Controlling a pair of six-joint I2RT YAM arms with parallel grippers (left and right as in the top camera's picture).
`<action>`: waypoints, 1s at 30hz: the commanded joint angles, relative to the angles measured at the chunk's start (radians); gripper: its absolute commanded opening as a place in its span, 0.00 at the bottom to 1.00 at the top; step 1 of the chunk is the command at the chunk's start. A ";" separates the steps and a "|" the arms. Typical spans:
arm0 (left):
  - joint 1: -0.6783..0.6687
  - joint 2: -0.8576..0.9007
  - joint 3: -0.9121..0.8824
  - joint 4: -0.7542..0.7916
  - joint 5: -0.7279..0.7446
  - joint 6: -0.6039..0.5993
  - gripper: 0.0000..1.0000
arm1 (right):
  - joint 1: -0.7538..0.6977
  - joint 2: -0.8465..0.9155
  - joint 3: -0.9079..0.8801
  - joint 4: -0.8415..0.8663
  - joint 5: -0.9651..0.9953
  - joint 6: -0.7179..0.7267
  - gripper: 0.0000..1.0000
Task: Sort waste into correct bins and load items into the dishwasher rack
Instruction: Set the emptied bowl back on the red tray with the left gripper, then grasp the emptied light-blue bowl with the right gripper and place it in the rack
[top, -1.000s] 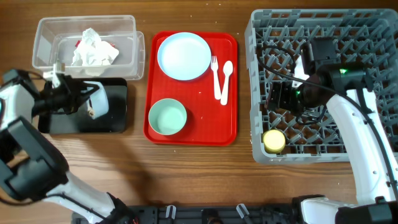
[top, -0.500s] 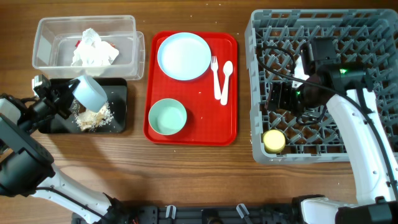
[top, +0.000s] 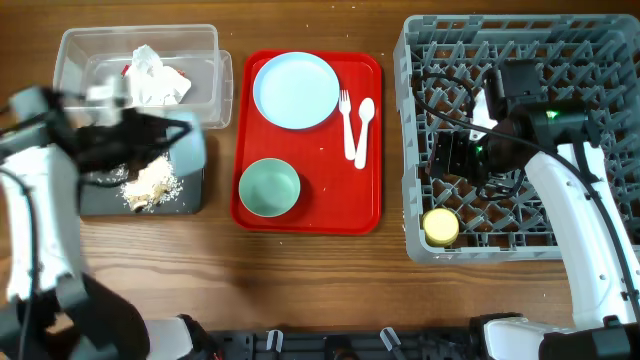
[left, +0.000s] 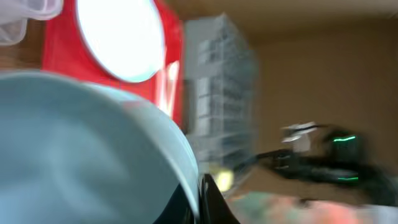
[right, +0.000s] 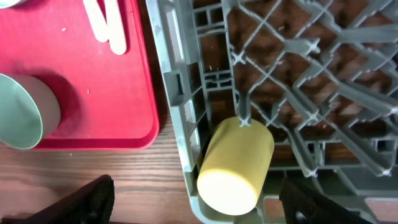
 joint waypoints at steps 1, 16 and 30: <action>-0.364 -0.084 0.003 0.147 -0.462 -0.233 0.04 | 0.004 -0.016 0.018 0.001 0.014 -0.029 0.87; -1.244 0.249 0.003 0.463 -1.140 -0.304 0.13 | 0.004 -0.016 0.018 0.010 0.014 -0.029 0.87; -0.882 0.061 0.031 0.189 -0.906 -0.536 0.54 | 0.036 -0.015 0.014 0.097 -0.101 -0.051 0.86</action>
